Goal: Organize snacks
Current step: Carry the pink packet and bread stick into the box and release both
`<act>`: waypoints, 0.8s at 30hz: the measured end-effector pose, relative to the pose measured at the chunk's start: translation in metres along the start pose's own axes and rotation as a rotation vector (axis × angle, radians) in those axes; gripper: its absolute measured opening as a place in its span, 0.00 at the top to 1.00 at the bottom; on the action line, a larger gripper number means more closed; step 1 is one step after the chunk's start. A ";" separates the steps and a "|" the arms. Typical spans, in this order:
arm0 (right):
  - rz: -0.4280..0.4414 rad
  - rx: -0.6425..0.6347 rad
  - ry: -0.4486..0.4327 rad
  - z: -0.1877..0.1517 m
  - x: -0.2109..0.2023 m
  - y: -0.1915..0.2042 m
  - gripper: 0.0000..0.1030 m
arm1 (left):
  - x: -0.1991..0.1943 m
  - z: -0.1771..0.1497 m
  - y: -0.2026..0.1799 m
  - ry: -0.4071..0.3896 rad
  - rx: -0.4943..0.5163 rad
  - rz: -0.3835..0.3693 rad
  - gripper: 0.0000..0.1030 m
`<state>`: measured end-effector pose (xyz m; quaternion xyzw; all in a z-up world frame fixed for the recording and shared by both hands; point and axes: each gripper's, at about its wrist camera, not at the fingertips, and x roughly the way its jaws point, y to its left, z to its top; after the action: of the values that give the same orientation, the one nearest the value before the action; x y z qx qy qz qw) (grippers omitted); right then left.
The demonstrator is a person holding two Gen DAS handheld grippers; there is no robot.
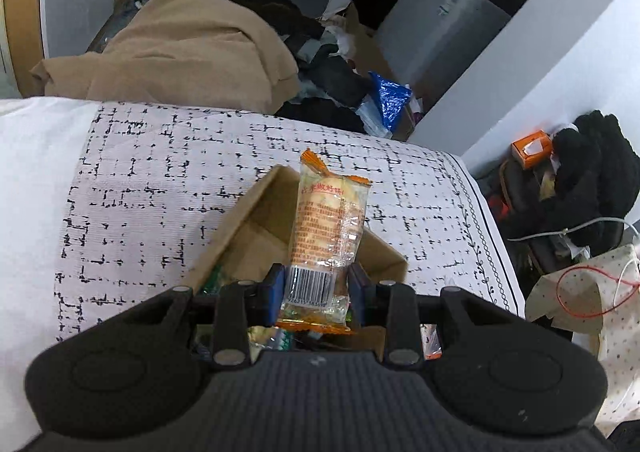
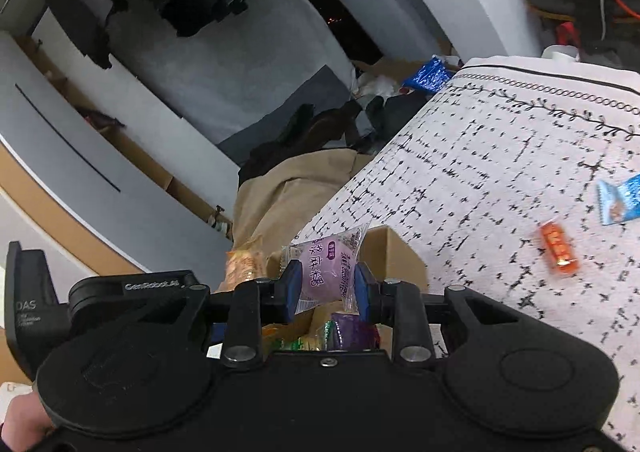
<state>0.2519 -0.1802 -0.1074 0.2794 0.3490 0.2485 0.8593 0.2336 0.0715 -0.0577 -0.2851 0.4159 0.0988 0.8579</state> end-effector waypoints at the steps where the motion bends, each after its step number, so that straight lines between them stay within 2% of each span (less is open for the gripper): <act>1: -0.001 -0.004 0.003 -0.001 0.003 0.001 0.73 | 0.003 0.002 0.003 0.006 -0.005 -0.002 0.68; 7: -0.018 -0.011 0.026 -0.001 0.024 0.005 0.73 | 0.027 0.008 0.014 0.068 -0.023 -0.012 0.68; 11: -0.030 -0.010 0.039 0.000 0.039 0.008 0.73 | 0.037 0.014 0.020 0.087 -0.021 0.017 0.64; 15: -0.039 -0.017 0.052 -0.001 0.051 0.013 0.73 | 0.039 0.018 0.024 0.104 -0.024 0.013 0.49; 18: -0.042 -0.027 0.046 -0.001 0.054 0.017 0.68 | 0.039 0.020 0.027 0.115 -0.023 0.001 0.47; 21: -0.039 -0.026 0.035 0.000 0.051 0.019 0.59 | 0.038 0.021 0.030 0.132 -0.029 -0.011 0.47; 24: -0.055 -0.032 0.025 0.001 0.044 0.019 0.59 | 0.035 0.021 0.033 0.141 -0.030 -0.022 0.47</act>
<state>0.2766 -0.1396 -0.1147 0.2530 0.3630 0.2339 0.8657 0.2564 0.1079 -0.0880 -0.3088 0.4706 0.0755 0.8231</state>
